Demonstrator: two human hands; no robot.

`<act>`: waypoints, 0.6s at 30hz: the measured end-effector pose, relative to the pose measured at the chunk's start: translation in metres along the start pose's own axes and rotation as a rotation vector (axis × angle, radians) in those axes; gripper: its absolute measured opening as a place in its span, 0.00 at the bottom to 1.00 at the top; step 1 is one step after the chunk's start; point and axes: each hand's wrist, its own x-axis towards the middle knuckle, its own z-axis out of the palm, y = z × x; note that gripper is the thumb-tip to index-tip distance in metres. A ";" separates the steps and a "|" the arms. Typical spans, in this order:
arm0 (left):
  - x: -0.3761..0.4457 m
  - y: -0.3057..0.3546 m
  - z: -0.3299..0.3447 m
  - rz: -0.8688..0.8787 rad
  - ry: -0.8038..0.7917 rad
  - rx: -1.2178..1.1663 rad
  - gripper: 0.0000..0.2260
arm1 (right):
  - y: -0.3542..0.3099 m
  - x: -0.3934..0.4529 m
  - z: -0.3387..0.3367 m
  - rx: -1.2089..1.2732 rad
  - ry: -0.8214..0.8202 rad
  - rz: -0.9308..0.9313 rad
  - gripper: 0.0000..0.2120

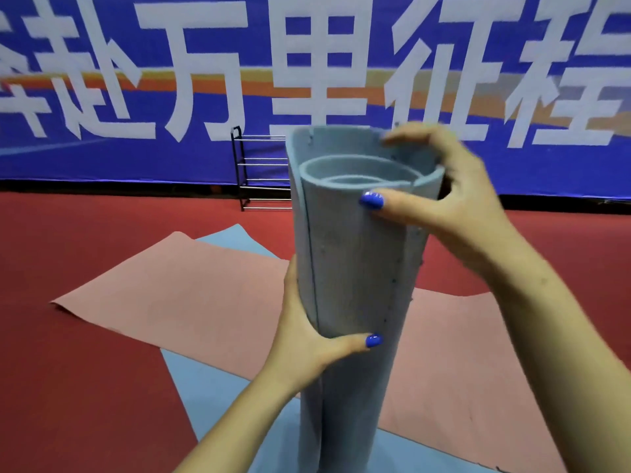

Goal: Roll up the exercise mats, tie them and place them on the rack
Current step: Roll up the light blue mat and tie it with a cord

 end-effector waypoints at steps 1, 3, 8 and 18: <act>0.000 -0.012 0.002 -0.051 -0.032 0.003 0.52 | 0.013 -0.005 0.007 -0.005 -0.016 0.073 0.25; 0.001 -0.029 0.007 -0.124 -0.072 0.036 0.51 | 0.038 -0.016 0.017 0.046 0.058 0.181 0.23; 0.002 -0.039 0.012 -0.107 -0.041 0.087 0.53 | 0.044 -0.023 0.014 0.110 0.109 0.219 0.27; -0.015 0.002 0.007 -0.006 -0.004 0.082 0.50 | 0.005 -0.019 0.018 0.259 -0.277 0.355 0.13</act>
